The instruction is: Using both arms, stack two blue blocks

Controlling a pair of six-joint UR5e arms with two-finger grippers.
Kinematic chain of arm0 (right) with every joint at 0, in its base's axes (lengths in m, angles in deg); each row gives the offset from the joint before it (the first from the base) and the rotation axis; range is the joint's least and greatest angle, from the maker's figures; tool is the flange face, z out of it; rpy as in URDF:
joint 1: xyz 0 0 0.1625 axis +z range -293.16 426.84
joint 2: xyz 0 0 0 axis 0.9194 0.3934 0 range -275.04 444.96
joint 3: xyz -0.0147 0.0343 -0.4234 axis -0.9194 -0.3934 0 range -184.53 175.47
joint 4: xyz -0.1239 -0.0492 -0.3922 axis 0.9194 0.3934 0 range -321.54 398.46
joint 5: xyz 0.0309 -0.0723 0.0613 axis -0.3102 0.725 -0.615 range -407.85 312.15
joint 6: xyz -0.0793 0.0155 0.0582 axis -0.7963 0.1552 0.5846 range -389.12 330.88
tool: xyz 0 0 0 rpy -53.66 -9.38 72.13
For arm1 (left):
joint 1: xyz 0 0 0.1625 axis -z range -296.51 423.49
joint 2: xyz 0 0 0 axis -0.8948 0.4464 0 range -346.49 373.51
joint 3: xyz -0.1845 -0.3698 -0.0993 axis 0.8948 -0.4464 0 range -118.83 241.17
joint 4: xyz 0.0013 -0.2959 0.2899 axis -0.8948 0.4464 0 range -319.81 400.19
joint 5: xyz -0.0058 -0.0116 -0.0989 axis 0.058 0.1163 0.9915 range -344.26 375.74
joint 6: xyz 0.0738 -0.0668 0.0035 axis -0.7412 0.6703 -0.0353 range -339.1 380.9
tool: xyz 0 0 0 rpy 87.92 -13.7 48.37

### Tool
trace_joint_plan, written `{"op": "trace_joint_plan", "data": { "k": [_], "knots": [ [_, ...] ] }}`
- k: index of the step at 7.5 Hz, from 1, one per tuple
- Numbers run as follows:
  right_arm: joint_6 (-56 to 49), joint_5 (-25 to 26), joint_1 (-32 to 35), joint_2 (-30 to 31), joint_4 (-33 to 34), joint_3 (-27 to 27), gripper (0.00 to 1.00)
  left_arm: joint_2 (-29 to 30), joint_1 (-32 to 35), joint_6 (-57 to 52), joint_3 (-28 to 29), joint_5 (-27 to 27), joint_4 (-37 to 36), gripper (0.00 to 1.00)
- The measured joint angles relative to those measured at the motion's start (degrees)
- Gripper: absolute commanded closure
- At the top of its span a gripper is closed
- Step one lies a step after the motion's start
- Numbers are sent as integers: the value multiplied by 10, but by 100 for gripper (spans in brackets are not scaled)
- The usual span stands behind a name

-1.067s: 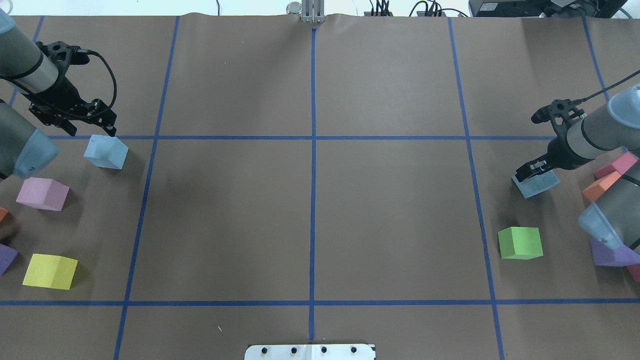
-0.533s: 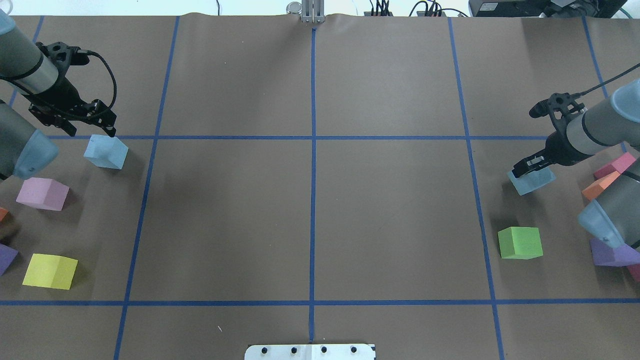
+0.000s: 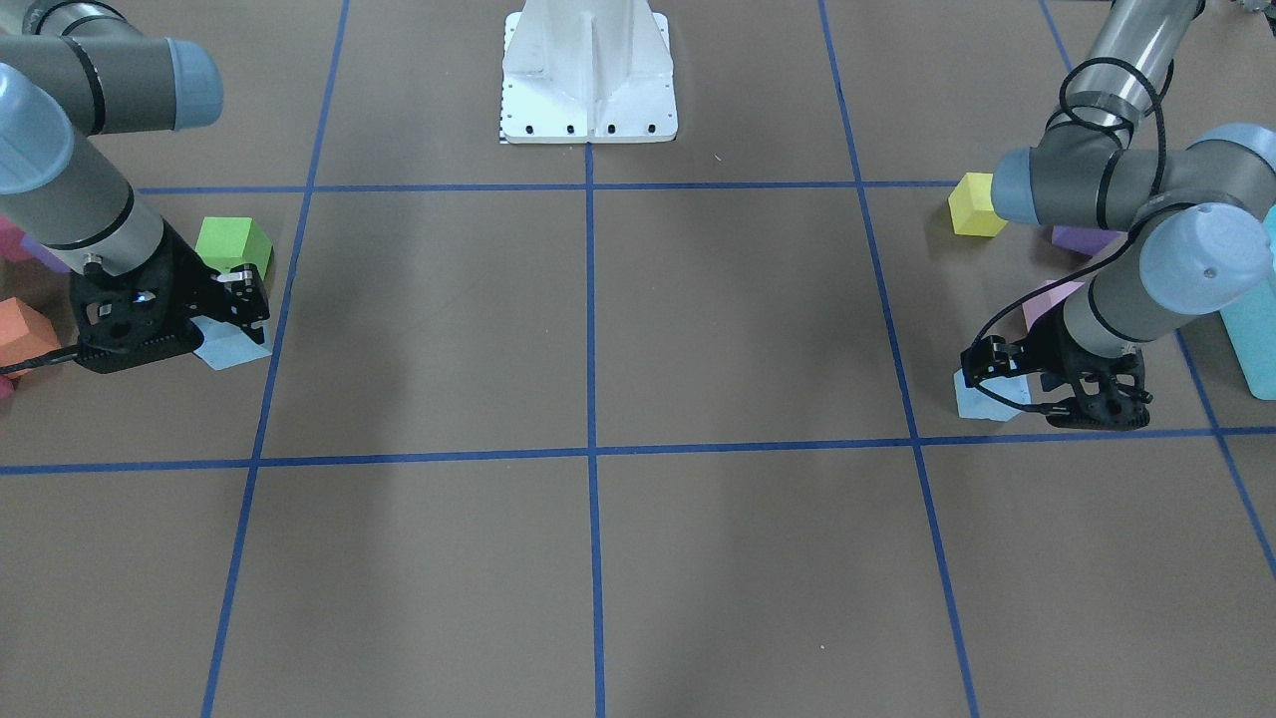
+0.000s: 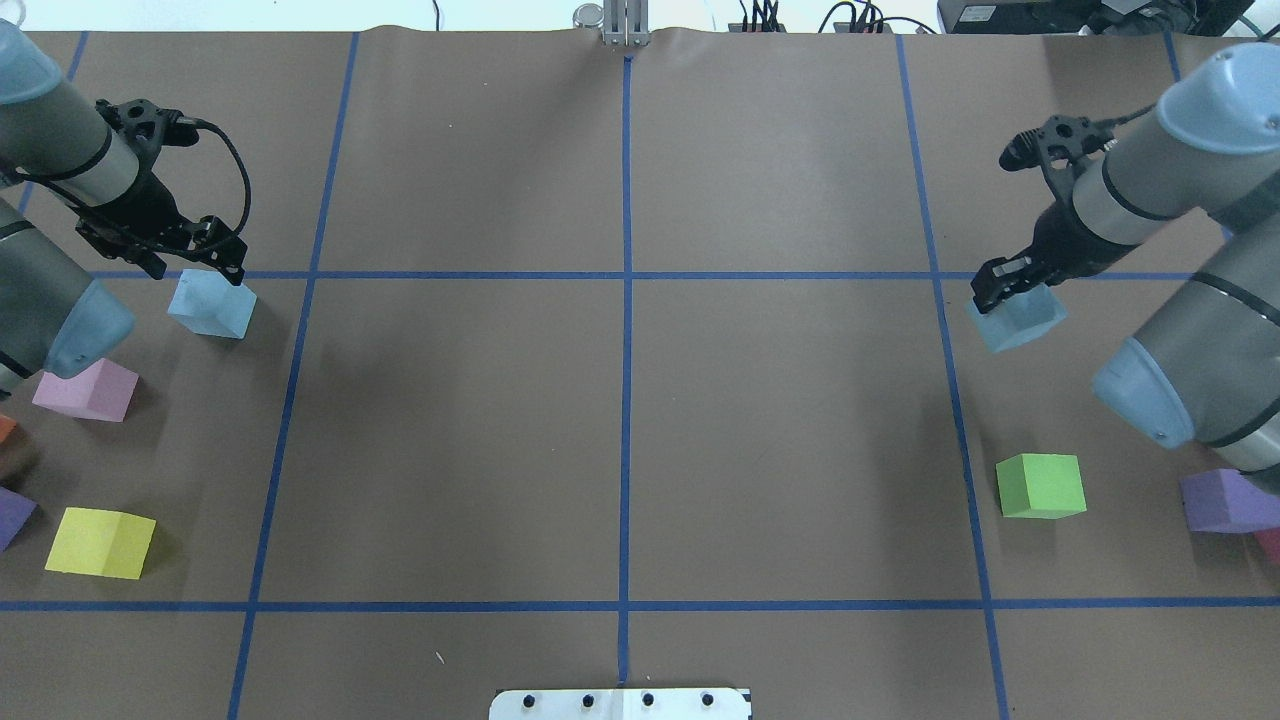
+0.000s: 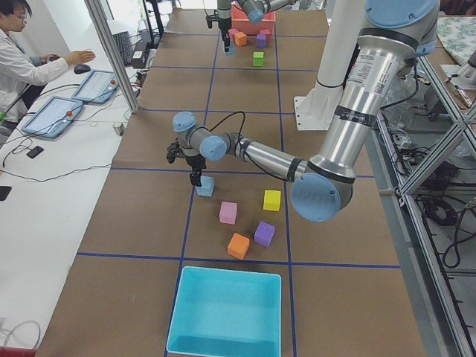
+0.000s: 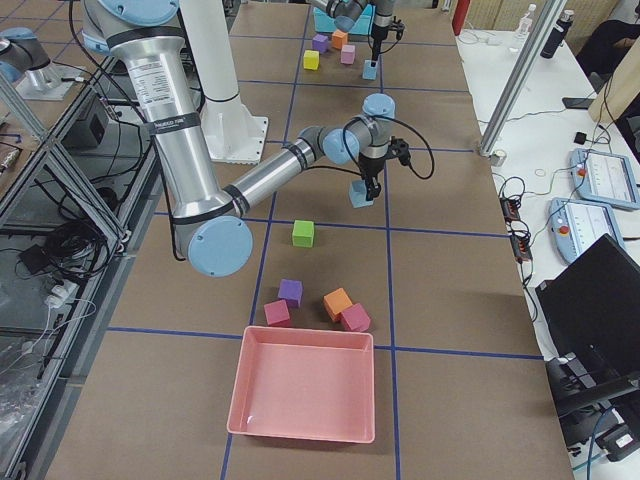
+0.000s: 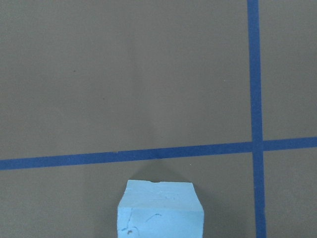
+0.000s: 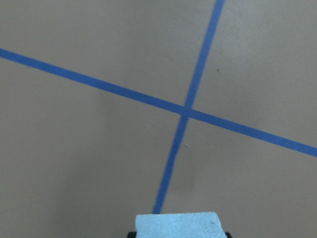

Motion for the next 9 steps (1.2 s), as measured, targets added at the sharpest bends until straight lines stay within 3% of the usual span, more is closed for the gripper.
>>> {"op": "trace_joint_plan", "data": {
  "k": [3,5,8,9],
  "knots": [
    [135,11,-55,-77,23,-5,41,-14,-1,-23,7,-2,14,1],
    [220,44,-101,-133,22,-29,41,-12,-7,-18,16,-2,17,5],
    [281,78,-144,-194,20,-73,41,-7,-21,9,33,-2,39,34],
    [288,82,-150,-215,19,-97,41,-7,-23,21,44,-2,58,38]
  ]
}}
